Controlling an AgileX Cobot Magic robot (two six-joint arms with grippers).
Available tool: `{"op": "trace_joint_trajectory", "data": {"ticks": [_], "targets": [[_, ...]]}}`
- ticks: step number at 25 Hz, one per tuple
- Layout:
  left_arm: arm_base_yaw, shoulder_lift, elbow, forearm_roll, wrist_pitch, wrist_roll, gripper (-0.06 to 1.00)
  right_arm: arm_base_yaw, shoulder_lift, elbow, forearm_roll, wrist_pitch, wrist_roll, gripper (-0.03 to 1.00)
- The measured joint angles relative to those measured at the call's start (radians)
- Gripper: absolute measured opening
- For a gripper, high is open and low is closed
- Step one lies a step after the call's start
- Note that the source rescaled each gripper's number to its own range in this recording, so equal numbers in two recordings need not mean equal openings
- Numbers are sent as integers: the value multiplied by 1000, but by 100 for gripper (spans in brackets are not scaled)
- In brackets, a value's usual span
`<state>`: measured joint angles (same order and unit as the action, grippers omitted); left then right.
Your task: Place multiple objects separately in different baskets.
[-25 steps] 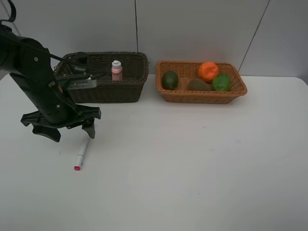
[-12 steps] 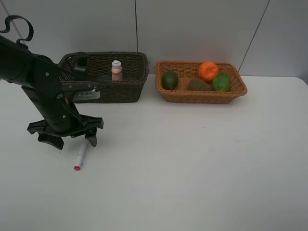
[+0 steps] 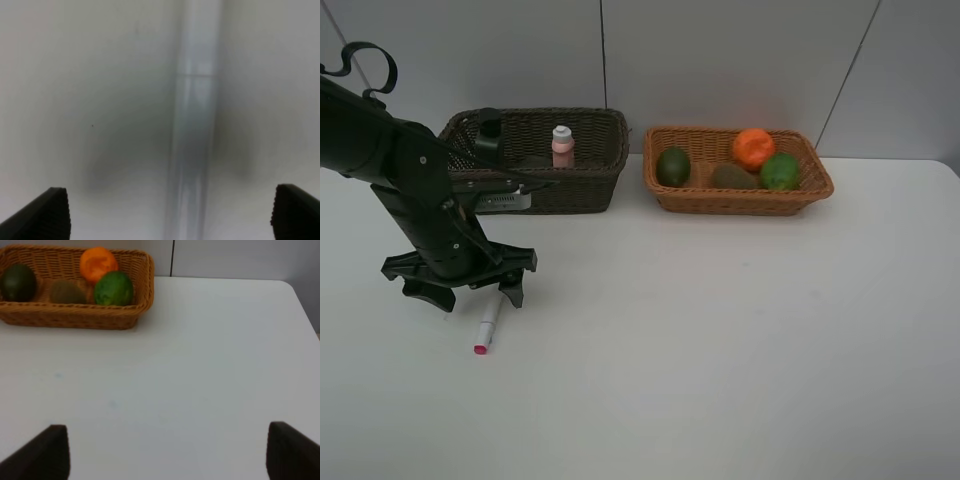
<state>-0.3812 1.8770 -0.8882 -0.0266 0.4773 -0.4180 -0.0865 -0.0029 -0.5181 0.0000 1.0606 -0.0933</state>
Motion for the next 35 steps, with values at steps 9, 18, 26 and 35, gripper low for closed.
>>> {"op": "trace_joint_trajectory", "data": {"ticks": [9, 18, 26, 35], "targets": [[0, 6, 0, 0, -9, 2, 100, 0, 0, 0, 0, 0, 0, 100], [0, 34, 0, -18, -14, 5, 100, 0, 0, 0, 0, 0, 0, 100], [0, 34, 0, -18, -17, 8, 100, 0, 0, 0, 0, 0, 0, 100], [0, 34, 0, -18, -16, 7, 0, 0, 0, 0, 0, 0, 0, 100]]}}
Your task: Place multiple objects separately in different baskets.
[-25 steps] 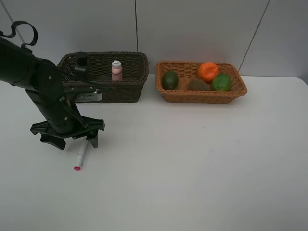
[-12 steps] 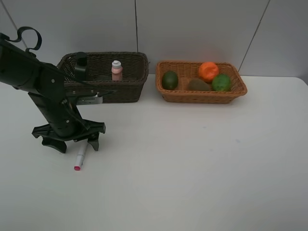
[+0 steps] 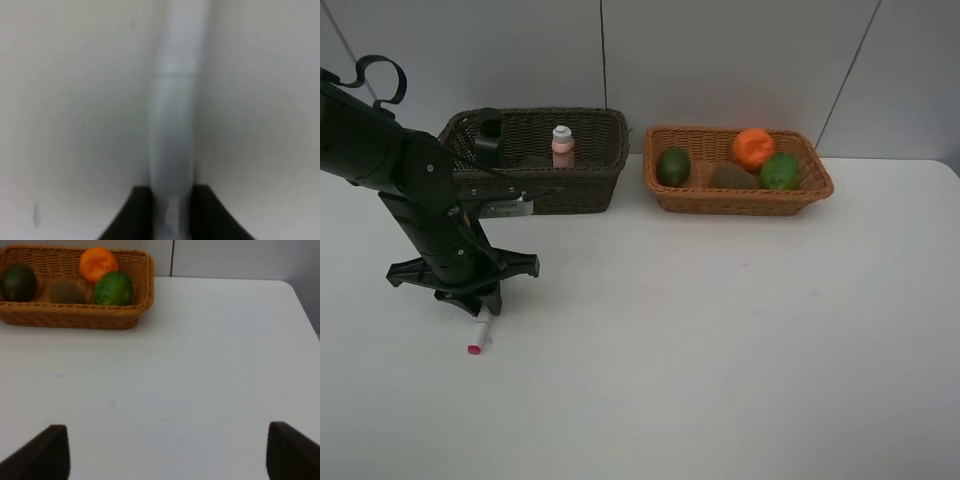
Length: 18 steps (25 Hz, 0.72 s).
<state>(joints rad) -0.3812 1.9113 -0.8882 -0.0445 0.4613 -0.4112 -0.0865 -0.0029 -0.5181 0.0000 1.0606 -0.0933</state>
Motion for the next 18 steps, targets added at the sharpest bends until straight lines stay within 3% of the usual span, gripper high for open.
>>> {"op": "trace_joint_trajectory", "data": {"ticks": [18], "targets": [[0, 0, 0, 0, 0, 0, 3, 0, 0, 0, 0, 0, 0, 100]]}}
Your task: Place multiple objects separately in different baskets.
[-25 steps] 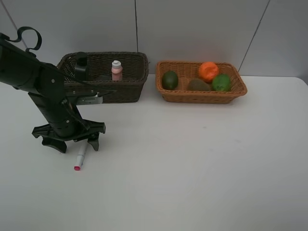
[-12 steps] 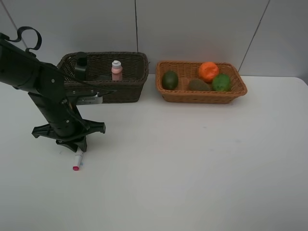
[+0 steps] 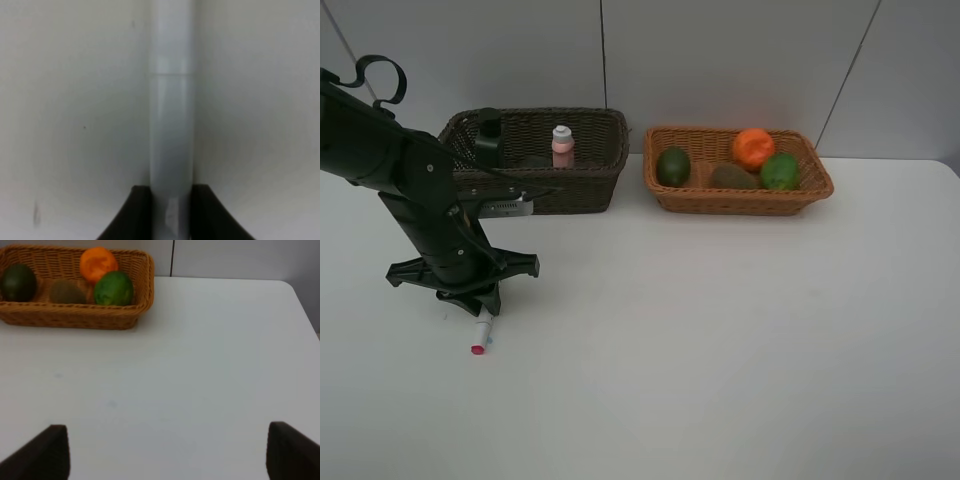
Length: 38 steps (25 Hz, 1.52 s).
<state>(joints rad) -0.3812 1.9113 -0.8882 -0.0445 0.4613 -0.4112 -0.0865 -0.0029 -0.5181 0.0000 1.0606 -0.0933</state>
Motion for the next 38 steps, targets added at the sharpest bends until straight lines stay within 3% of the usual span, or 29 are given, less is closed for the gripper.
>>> {"op": "trace_joint_trajectory", "data": {"ticks": [7, 18, 26, 38], "targets": [[0, -44, 0, 0, 32, 0, 3, 0, 0, 0, 0, 0, 0, 100], [0, -334, -79, 0, 167, 0, 3, 0, 0, 0, 0, 0, 0, 100], [0, -331, -340, 17, 266, 28, 3, 0, 0, 0, 0, 0, 0, 100], [0, 78, -859, 22, 317, 117, 3, 0, 0, 0, 0, 0, 0, 100]]}}
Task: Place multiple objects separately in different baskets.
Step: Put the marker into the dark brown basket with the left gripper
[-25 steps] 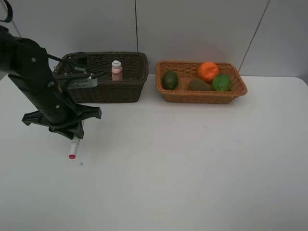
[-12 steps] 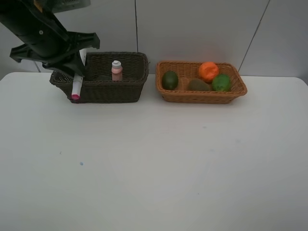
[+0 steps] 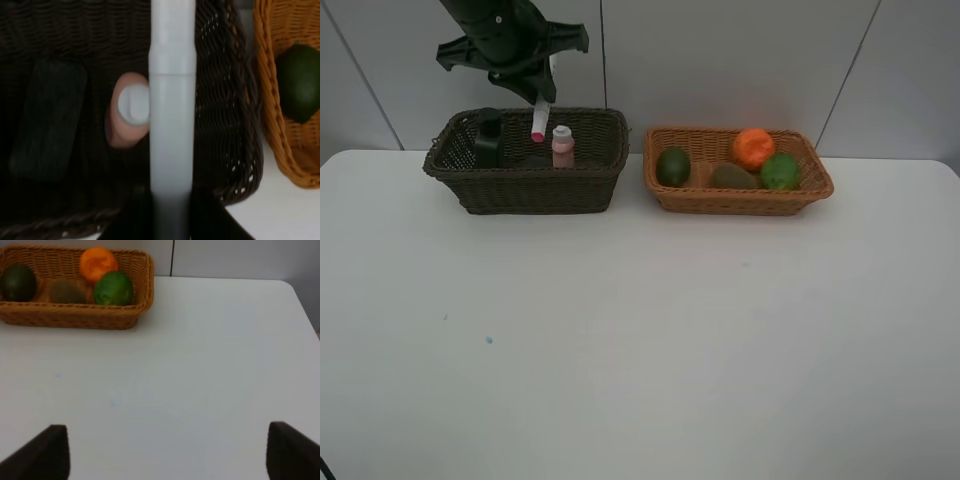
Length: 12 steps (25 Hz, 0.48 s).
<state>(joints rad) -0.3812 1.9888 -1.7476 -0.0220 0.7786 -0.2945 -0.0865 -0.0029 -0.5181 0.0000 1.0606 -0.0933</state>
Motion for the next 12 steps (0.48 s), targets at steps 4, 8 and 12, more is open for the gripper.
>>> {"op": "trace_joint_trajectory", "data": {"ticks": [4, 8, 12], "targets": [[0, 134, -138, 0, 2, 27, 3, 0, 0, 0, 0, 0, 0, 100], [0, 241, -241, 2, -5, 50, 3, 0, 0, 0, 0, 0, 0, 100], [0, 314, -294, 0, -28, 60, 3, 0, 0, 0, 0, 0, 0, 100]]}}
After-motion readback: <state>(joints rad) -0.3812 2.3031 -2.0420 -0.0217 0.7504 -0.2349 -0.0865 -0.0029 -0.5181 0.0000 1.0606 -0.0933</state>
